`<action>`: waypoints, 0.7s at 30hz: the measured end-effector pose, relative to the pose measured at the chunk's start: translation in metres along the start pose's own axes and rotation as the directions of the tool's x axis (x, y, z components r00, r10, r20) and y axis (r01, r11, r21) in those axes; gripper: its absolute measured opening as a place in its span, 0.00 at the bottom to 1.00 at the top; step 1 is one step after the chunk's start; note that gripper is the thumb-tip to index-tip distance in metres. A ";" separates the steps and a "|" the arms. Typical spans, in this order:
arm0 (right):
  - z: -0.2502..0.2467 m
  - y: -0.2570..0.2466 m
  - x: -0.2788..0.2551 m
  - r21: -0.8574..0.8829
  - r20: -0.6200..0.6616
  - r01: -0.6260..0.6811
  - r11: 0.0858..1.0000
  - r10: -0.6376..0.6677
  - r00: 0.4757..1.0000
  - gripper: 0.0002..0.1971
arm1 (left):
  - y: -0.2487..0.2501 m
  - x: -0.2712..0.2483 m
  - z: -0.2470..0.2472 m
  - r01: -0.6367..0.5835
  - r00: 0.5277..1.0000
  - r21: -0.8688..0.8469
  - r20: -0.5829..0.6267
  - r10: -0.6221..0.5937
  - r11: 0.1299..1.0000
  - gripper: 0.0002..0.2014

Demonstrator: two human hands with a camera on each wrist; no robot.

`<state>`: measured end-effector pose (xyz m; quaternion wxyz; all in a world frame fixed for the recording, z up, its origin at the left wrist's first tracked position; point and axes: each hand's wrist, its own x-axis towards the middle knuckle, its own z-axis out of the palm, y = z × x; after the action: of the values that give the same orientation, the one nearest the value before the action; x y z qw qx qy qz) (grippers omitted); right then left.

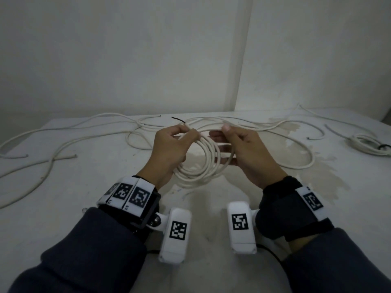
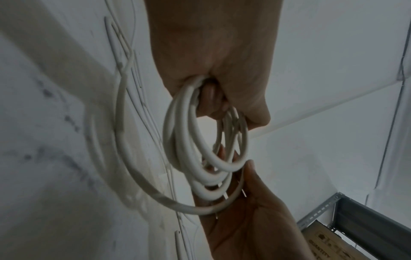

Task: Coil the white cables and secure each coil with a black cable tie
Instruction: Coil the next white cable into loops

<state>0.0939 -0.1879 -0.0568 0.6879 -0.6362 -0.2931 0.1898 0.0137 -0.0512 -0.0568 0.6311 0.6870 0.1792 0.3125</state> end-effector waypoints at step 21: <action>0.020 0.006 -0.005 -0.067 0.296 -0.210 0.975 0.220 0.930 0.05 | -0.011 -0.005 0.010 0.167 0.951 0.051 -0.273 -0.147 0.985 0.30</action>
<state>0.0778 -0.1754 -0.0631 0.5993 -0.6397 -0.3264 0.3536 0.0179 -0.0606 -0.0686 0.5981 0.6448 0.3284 0.3444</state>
